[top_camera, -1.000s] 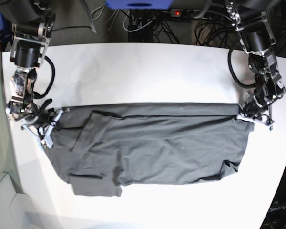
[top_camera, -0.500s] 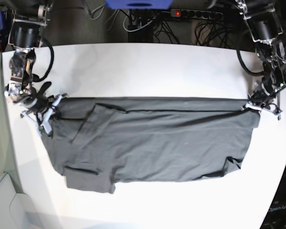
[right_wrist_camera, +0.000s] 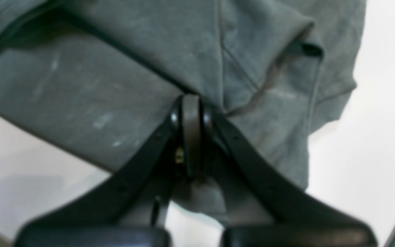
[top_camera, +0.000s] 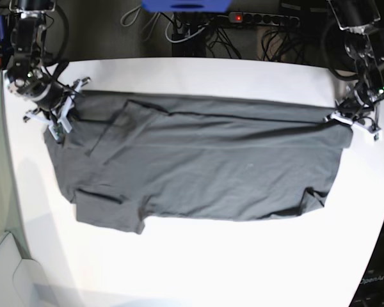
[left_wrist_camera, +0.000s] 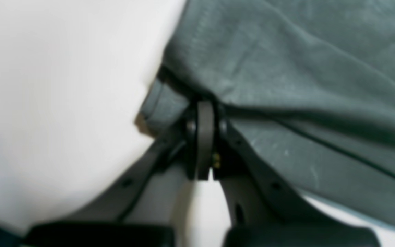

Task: Layout the t-shirt on the table in an organized manner, then fold the t-shirt properly
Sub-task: 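Pull the shirt edge with both grippers to straighten the fold, then move the left gripper to the shirt's hem corner and grasp it, then lift the hem corners with both grippers toward the folded collar edge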

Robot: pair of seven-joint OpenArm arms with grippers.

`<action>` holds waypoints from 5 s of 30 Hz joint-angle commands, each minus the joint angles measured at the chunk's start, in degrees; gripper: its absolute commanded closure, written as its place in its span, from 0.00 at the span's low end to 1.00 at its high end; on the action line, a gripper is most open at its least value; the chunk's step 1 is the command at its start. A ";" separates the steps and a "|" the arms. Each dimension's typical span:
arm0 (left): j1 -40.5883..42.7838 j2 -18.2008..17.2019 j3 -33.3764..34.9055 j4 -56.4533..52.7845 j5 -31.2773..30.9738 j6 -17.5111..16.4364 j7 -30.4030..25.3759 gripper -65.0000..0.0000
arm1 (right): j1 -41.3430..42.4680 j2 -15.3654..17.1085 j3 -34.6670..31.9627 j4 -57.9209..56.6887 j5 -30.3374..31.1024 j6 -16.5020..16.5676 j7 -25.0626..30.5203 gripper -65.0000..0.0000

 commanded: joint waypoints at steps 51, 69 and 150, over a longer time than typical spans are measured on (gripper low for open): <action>-15.83 -1.84 5.73 11.53 2.16 0.97 5.92 0.16 | -6.75 -3.73 8.83 14.59 -1.86 0.80 -3.61 1.00; -27.09 -1.67 24.28 -12.38 11.04 0.97 -10.87 0.16 | -6.39 -3.37 8.92 14.50 -1.86 0.80 -3.61 1.00; -36.49 -3.86 28.23 -21.52 11.21 1.41 -15.80 1.00 | 37.21 -0.74 2.06 -28.58 -1.86 0.80 -3.34 0.49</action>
